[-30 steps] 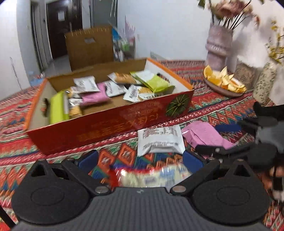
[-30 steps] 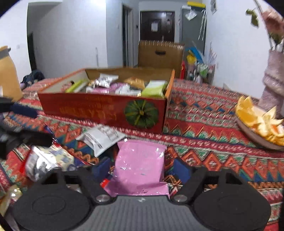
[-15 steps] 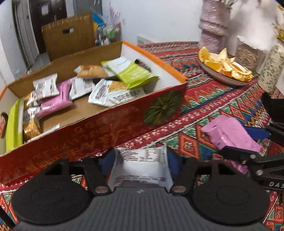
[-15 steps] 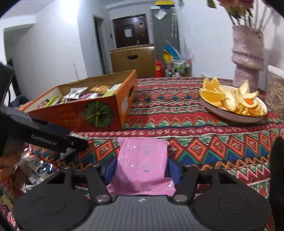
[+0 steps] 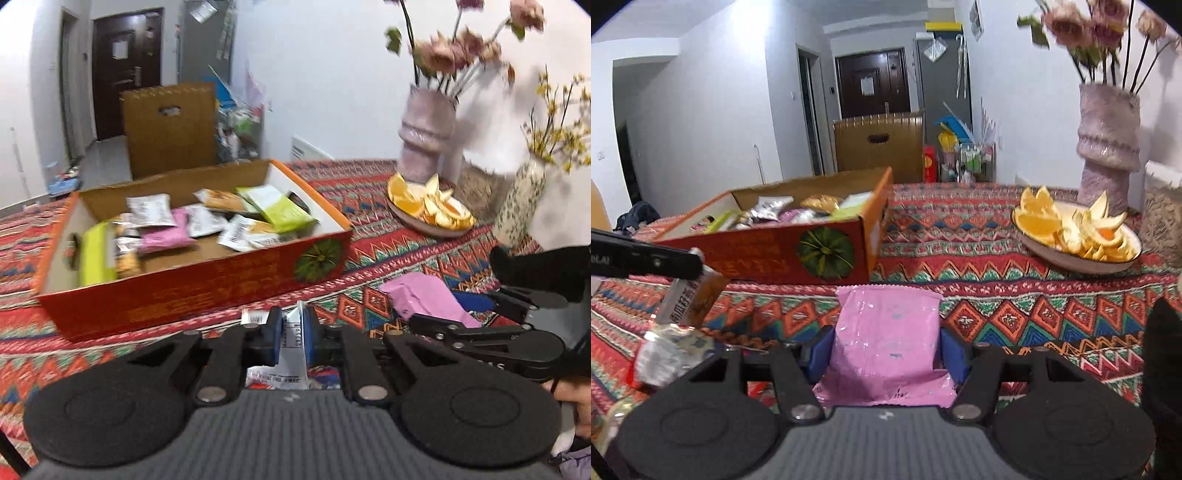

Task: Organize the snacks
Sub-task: 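Carry both held packets into the cardboard box and open both tools, then withdraw both open tools from the box back toward the remaining bags, then grasp a silver-and-yellow bag with the right tool while the left tool grasps a silver-and-red bag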

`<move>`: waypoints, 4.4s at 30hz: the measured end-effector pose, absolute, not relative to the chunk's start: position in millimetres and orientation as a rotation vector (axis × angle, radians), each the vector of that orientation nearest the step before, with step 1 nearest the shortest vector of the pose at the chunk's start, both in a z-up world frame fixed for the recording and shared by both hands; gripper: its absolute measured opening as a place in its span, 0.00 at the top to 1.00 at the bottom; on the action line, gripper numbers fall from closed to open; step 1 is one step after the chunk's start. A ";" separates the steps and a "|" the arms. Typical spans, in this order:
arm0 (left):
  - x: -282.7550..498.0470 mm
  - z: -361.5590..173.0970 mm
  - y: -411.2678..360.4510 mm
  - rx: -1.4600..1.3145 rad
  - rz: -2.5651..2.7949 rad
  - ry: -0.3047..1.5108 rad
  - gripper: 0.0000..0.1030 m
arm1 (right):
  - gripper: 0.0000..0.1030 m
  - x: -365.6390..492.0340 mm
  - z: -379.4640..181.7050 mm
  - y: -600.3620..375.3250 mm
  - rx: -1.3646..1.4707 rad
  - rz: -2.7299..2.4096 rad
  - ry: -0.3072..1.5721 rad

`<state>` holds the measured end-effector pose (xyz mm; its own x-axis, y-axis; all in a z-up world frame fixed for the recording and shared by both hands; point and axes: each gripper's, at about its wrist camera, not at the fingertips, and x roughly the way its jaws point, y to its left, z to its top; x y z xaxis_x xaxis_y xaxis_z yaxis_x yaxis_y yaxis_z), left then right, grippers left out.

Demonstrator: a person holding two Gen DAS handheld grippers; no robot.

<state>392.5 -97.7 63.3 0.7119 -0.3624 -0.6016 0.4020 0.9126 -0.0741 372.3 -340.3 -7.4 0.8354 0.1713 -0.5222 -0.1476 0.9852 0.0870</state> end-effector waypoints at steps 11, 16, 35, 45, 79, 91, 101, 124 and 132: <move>280.2 106.5 -19.0 -0.118 -0.403 0.469 0.89 | 0.41 267.3 34.4 -306.4 0.046 0.204 0.473; 258.2 104.9 11.7 -0.176 -0.374 0.465 0.89 | 0.41 242.6 45.2 -282.7 0.018 0.255 0.470; 393.4 137.4 24.5 -0.175 -0.419 0.391 0.89 | 0.41 381.9 81.9 -219.8 -0.100 0.374 0.434; 525.9 82.3 3.0 -0.250 -0.385 0.487 0.89 | 0.41 532.1 43.6 -202.2 -0.038 0.336 0.550; 458.3 97.0 23.9 -0.212 -0.293 0.554 0.17 | 0.23 471.4 89.4 -247.1 -0.074 0.242 0.493; 275.3 100.0 21.7 -0.079 -0.243 0.475 0.04 | 0.12 307.2 92.2 -273.6 -0.127 0.284 0.434; 169.4 52.9 0.9 -0.063 -0.246 0.558 0.01 | 0.11 201.4 24.3 -276.1 -0.127 0.304 0.568; 171.1 25.4 2.4 -0.075 -0.226 0.651 0.01 | 0.11 199.4 -0.5 -246.5 -0.272 0.423 0.581; 181.8 19.9 16.4 -0.100 -0.198 0.665 0.00 | 0.11 243.5 -11.8 -215.3 -0.434 0.475 0.603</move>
